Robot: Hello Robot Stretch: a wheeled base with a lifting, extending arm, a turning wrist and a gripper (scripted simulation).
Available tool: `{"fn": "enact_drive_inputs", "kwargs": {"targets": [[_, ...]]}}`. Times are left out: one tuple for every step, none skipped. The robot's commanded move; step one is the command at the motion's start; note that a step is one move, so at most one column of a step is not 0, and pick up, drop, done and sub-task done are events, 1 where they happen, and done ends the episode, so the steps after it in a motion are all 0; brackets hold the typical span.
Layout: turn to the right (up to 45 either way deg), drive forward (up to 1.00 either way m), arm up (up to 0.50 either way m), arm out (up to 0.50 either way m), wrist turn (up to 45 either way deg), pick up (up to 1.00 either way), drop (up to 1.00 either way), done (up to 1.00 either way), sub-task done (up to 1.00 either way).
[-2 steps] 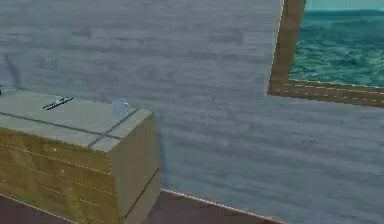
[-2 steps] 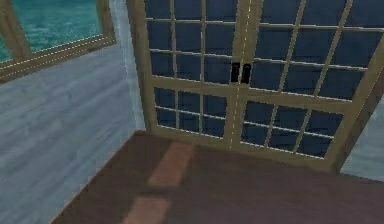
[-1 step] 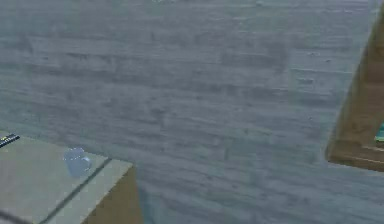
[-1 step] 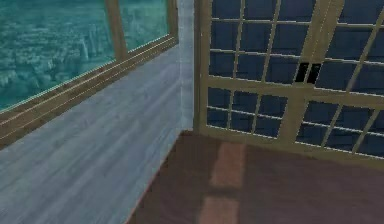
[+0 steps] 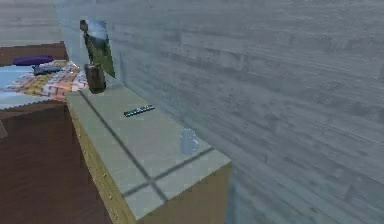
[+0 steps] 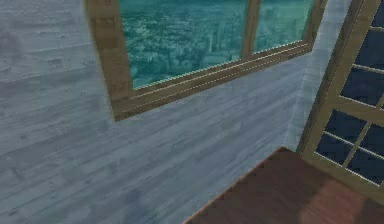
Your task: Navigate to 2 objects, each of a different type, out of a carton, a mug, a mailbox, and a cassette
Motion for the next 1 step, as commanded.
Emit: {"fn": "enact_drive_inputs", "kwargs": {"targets": [[0.0,0.0,0.0,0.0,0.0,0.0,0.0,0.0,1.0]]}}
